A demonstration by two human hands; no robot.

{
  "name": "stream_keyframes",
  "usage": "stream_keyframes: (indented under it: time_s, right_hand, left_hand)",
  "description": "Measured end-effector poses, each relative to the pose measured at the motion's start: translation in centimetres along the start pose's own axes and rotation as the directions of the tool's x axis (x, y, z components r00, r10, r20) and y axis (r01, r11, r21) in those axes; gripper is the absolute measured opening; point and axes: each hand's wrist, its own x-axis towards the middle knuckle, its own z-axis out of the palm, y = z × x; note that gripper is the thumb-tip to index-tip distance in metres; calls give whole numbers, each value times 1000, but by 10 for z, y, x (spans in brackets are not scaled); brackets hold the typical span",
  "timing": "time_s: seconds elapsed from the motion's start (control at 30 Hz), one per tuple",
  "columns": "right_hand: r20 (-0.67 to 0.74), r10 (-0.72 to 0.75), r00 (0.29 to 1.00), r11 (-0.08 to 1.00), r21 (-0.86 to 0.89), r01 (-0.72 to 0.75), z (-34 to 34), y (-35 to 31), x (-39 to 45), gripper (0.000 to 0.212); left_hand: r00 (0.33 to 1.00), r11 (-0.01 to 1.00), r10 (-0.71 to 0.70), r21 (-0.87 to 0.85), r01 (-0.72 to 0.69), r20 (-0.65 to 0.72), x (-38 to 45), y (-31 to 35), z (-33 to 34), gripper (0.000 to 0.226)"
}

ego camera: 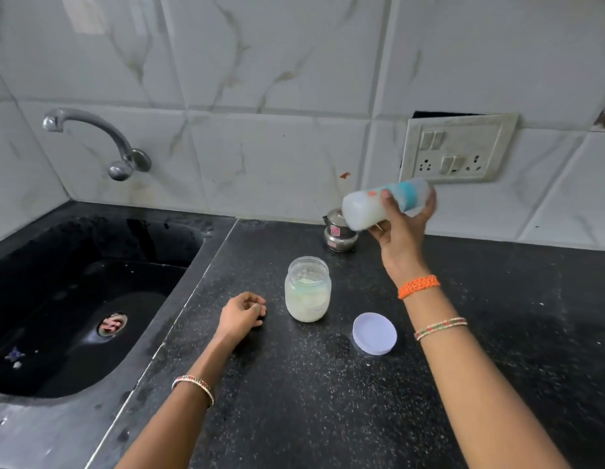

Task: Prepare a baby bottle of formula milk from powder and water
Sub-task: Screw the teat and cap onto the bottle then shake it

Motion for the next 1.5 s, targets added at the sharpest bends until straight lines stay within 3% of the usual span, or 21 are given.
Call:
stream_keyframes:
  time_s: [0.1, 0.13, 0.23, 0.3, 0.37, 0.4, 0.5, 0.53, 0.6, 0.67, 0.73, 0.8, 0.87, 0.93, 1.0, 1.07, 1.2, 1.27, 1.37, 1.43, 1.5]
  right_hand:
    - [251, 162, 954, 974, -197, -114, -2, 1, -2, 85]
    - [218, 146, 965, 974, -200, -103, 0, 3, -2, 85]
    - [-198, 71, 978, 993, 103, -51, 4, 7, 7, 83]
    - [-114, 138, 984, 987, 93, -128, 7, 3, 7, 81]
    - [120, 180, 976, 976, -142, -163, 5, -1, 0, 84]
    - [132, 145, 981, 977, -177, -120, 8, -4, -1, 85]
    - [-191, 15, 981, 997, 80, 1, 19, -10, 4, 80]
    - [-191, 27, 981, 996, 91, -10, 24, -14, 2, 77]
    - [108, 64, 992, 990, -129, -50, 31, -25, -6, 78]
    - [367, 12, 930, 952, -290, 102, 33, -37, -15, 83]
    - [315, -170, 934, 958, -168, 231, 44, -52, -17, 83]
    - [189, -279, 942, 956, -35, 290, 55, -62, -18, 85]
    - [326, -255, 910, 945, -113, 306, 64, -69, -22, 90]
    - [481, -252, 840, 885, -237, 402, 66, -70, -27, 92]
    - [410, -301, 861, 912, -141, 386, 70, -71, -29, 91]
    - [378, -253, 890, 950, -79, 304, 68, -69, -29, 89]
    - [523, -38, 851, 913, -328, 242, 54, -71, -30, 92]
    - [497, 0, 868, 904, -371, 212, 53, -71, -32, 97]
    - [412, -64, 909, 919, -331, 214, 56, -67, -33, 102]
    - [333, -148, 931, 962, -171, 214, 55, -73, -31, 91]
    - [118, -204, 972, 974, 127, 189, 55, -83, -25, 73]
  left_hand:
    - [999, 1000, 1, -2, -1, 33, 0, -1, -2, 22]
    - [999, 1000, -3, -8, 3, 39, 0, -1, -3, 22]
    - [999, 1000, -6, -22, 7, 46, 1, 0, -3, 21]
    - [999, 1000, -9, -19, 10, 52, -2, 1, -2, 19]
    - [998, 999, -21, -24, 23, 60, -3, 2, -3, 18]
    - [997, 999, -35, -32, 37, 67, -2, 4, -4, 17]
    - [988, 996, -71, -39, 76, 134, -8, 20, -5, 12]
    - [986, 997, -66, -30, 72, 152, -12, 29, -5, 10]
    - [991, 999, 10, -33, -6, 134, -20, 51, -6, 14]
    - [988, 982, 150, -123, -145, 38, -28, 84, -8, 17]
    - [961, 924, 273, -268, -272, -34, -41, 126, -11, 15]
    - [911, 838, 411, -402, -370, 18, -58, 164, -10, 15]
    - [849, 803, 509, -434, -408, 143, -74, 194, -7, 22]
    - [802, 809, 514, -482, -336, 305, -85, 215, -2, 36]
    - [769, 788, 497, -581, -205, 403, -91, 227, 1, 48]
    - [742, 725, 542, -666, -175, 394, -93, 229, 3, 39]
    - [749, 670, 623, -647, -364, 225, -95, 218, 5, 59]
    - [734, 662, 660, -584, -470, 158, -94, 213, 7, 69]
    - [698, 653, 690, -580, -488, 191, -95, 213, 9, 70]
    - [687, 634, 690, -648, -421, 228, -92, 212, 6, 70]
    - [708, 620, 676, -676, -398, 203, -86, 211, -4, 71]
